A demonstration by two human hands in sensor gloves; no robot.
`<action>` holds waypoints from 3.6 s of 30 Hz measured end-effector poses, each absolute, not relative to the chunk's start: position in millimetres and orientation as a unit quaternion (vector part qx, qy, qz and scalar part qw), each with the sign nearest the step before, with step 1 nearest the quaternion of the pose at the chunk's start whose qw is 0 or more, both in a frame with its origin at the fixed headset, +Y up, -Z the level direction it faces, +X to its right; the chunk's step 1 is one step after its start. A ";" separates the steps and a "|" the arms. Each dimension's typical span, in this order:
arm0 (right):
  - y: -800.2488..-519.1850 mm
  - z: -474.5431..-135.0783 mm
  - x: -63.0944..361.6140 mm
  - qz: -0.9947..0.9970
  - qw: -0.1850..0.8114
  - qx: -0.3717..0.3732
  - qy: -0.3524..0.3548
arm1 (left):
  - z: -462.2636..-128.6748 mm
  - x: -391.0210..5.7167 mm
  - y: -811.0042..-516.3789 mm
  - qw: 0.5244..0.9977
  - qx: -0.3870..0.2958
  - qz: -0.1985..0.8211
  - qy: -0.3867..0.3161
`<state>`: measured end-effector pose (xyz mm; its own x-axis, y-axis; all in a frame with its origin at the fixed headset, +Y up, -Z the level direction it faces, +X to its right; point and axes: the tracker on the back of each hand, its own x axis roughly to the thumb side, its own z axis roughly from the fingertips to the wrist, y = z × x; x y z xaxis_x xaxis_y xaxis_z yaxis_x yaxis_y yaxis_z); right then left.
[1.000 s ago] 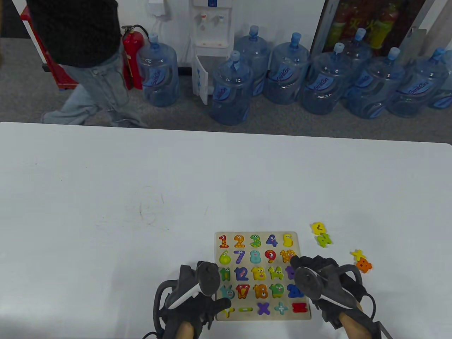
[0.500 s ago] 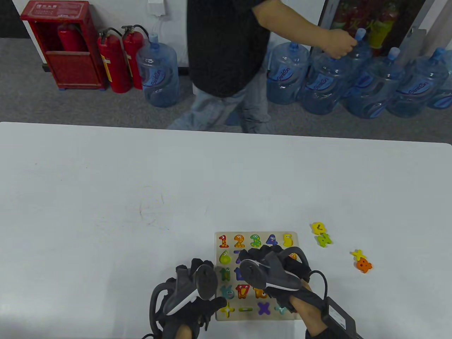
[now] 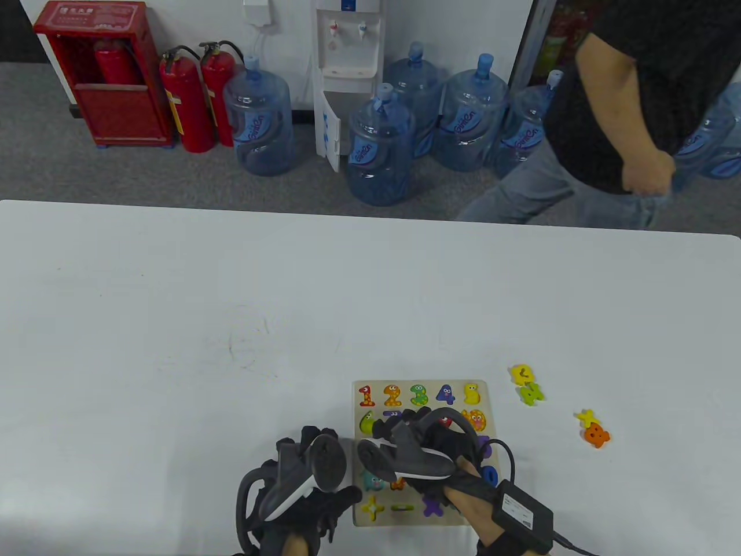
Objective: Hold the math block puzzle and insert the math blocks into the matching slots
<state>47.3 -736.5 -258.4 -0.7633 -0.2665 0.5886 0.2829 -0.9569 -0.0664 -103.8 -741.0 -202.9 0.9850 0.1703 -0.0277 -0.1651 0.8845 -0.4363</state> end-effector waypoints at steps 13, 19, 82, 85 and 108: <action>-716.6 -247.9 64.7 -0.939 0.154 -0.307 0.022 | -203.5 -102.4 -742.0 0.969 -0.229 0.093 -0.013; -693.9 -259.6 139.3 -0.963 0.145 -0.220 0.052 | -203.2 -100.6 -742.9 0.967 -0.234 0.097 -0.020; -724.0 -271.9 305.0 -0.990 0.127 -0.007 -0.066 | -200.4 -94.5 -738.8 0.964 -0.236 0.114 -0.044; -734.2 -277.1 305.1 -0.988 0.137 0.006 -0.072 | -200.5 -94.6 -738.7 0.963 -0.238 0.117 -0.045; -723.8 -267.2 277.9 -0.983 0.013 -0.087 -0.161 | -200.3 -93.7 -738.5 0.961 -0.243 0.120 -0.048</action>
